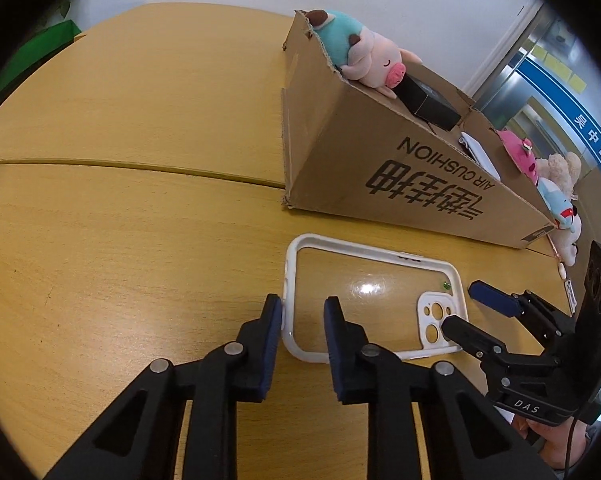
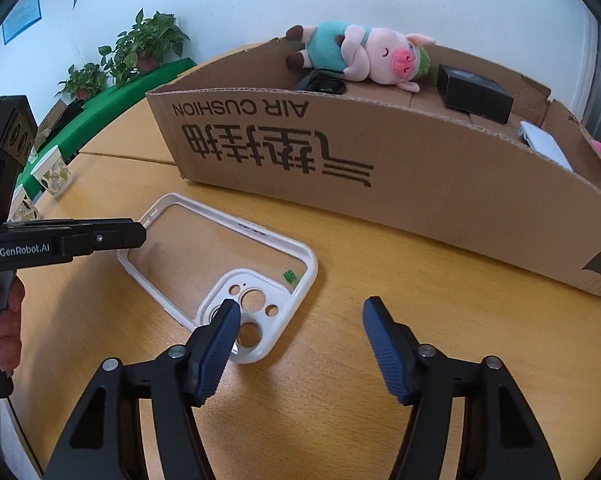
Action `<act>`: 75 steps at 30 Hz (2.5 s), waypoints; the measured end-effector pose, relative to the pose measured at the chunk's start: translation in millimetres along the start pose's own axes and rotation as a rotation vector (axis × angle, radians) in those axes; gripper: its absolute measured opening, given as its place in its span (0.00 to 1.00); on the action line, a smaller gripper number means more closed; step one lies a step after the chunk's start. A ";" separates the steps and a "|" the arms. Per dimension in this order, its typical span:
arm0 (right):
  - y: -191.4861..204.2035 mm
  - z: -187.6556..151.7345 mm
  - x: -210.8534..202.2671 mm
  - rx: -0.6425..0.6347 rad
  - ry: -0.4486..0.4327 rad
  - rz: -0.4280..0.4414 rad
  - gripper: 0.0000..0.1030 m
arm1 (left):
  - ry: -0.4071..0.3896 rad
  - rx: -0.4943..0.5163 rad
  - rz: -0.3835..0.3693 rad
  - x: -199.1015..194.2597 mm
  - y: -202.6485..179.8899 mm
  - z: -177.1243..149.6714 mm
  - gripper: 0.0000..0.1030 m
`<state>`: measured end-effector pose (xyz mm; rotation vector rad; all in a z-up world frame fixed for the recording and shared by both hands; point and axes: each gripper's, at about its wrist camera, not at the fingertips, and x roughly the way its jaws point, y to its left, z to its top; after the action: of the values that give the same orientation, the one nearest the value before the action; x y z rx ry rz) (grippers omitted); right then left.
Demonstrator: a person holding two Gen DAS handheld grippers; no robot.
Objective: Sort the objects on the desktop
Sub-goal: 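Close both grippers on the white frame of the phone case, then lift the phone case with both grippers and carry it over the box, then lower the phone case into the box and open both grippers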
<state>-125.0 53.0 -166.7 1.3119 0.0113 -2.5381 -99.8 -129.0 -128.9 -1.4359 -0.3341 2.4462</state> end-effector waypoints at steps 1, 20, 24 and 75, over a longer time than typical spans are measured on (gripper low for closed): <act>2.0 -0.1 -0.1 -0.011 0.000 0.001 0.57 | -0.001 0.006 0.003 0.2 -0.7 -0.6 0.20; -17.7 -8.9 -39.0 0.022 -0.120 0.011 0.12 | -0.060 0.058 -0.005 -36.0 -45.1 0.7 0.08; -38.3 -5.8 -76.1 0.061 -0.201 -0.002 0.12 | -0.149 0.131 -0.042 -68.9 -86.6 20.2 0.08; -254.6 204.4 91.8 0.261 0.156 -0.001 0.12 | 0.231 0.074 -0.048 147.9 -121.6 235.6 0.08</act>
<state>-402.6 247.0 -151.4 1.6036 -0.2966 -2.4953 -359.7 24.3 -95.1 -1.6368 -0.2216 2.2015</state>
